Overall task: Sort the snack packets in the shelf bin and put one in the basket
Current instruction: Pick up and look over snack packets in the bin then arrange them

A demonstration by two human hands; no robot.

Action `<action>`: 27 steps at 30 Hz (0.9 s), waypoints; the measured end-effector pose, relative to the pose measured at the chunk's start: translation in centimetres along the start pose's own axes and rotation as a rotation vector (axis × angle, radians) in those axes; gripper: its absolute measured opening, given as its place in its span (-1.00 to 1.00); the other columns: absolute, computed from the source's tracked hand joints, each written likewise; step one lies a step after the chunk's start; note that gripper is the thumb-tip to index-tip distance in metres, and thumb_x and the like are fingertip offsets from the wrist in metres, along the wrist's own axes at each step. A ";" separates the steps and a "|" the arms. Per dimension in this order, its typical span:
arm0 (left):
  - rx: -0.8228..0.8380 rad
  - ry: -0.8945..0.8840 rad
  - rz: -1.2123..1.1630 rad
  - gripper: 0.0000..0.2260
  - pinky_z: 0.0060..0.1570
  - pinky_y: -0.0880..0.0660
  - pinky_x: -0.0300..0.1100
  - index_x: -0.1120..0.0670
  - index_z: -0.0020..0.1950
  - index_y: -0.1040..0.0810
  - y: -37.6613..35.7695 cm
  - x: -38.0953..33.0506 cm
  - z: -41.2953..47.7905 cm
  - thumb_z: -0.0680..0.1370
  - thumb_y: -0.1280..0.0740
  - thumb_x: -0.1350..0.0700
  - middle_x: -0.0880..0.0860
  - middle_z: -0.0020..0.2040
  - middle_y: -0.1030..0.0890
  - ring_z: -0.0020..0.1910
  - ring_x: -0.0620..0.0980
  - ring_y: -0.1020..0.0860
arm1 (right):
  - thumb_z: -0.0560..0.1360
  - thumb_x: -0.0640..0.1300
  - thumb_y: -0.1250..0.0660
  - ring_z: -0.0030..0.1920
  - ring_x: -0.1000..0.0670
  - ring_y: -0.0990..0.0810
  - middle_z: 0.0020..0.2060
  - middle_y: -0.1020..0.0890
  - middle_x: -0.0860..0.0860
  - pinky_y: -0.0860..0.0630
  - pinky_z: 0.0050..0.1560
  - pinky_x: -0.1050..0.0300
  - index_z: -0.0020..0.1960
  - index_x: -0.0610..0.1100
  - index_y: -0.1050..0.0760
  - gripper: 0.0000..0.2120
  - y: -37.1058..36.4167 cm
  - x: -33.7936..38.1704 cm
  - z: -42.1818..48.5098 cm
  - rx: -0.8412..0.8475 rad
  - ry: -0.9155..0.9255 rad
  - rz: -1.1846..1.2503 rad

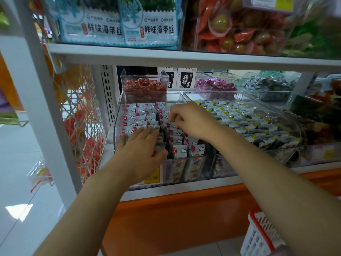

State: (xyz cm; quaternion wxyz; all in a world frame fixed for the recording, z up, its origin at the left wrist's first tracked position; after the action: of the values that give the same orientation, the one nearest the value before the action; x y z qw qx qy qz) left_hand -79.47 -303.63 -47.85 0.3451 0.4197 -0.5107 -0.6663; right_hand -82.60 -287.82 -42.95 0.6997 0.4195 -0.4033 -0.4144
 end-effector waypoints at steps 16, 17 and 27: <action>0.003 -0.013 -0.017 -0.41 0.47 0.13 0.10 0.02 0.53 -0.01 0.4 -0.5 -0.1 0.57 -0.09 -0.17 -0.01 0.55 0.00 0.52 -0.03 0.05 | 0.48 -0.23 -0.32 0.03 -0.05 -0.48 -0.15 -0.60 -0.03 -0.45 0.02 0.04 -0.13 -0.17 -0.55 -0.96 0.0 0.1 -0.4 0.140 0.015 -0.072; -0.003 -0.015 -0.022 -0.41 0.46 0.13 0.09 0.02 0.53 -0.02 0.4 -0.6 -0.2 0.57 -0.09 -0.17 -0.02 0.55 -0.01 0.52 -0.03 0.05 | 0.48 -0.24 -0.32 0.01 -0.04 -0.47 -0.14 -0.60 -0.05 -0.44 0.00 0.05 -0.13 -0.18 -0.54 -0.96 0.1 0.0 -0.7 0.108 0.018 -0.053; -0.049 -0.021 -0.071 -0.42 0.47 0.00 0.08 0.04 0.52 -0.07 0.6 -1.0 -0.2 0.57 -0.14 -0.14 0.02 0.54 -0.09 0.50 0.01 -0.04 | 0.53 -0.24 -0.27 -0.17 0.04 -0.45 -0.19 -0.54 -0.01 -0.33 -0.18 0.18 -0.12 -0.18 -0.48 -0.94 1.2 0.0 -2.2 -0.131 0.024 0.047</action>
State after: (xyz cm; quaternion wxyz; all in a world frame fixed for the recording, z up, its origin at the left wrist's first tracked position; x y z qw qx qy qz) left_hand -78.88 -302.93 -47.09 0.3260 0.4221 -0.4826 -0.6947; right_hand -80.32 -286.93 -42.55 0.7400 0.3682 -0.3765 -0.4184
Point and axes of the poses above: each hand's wrist, its own z-axis towards the middle knuckle, its own y-axis out of the back of the hand, x = y × z, the point moved 2 cm from there along z, towards the middle knuckle
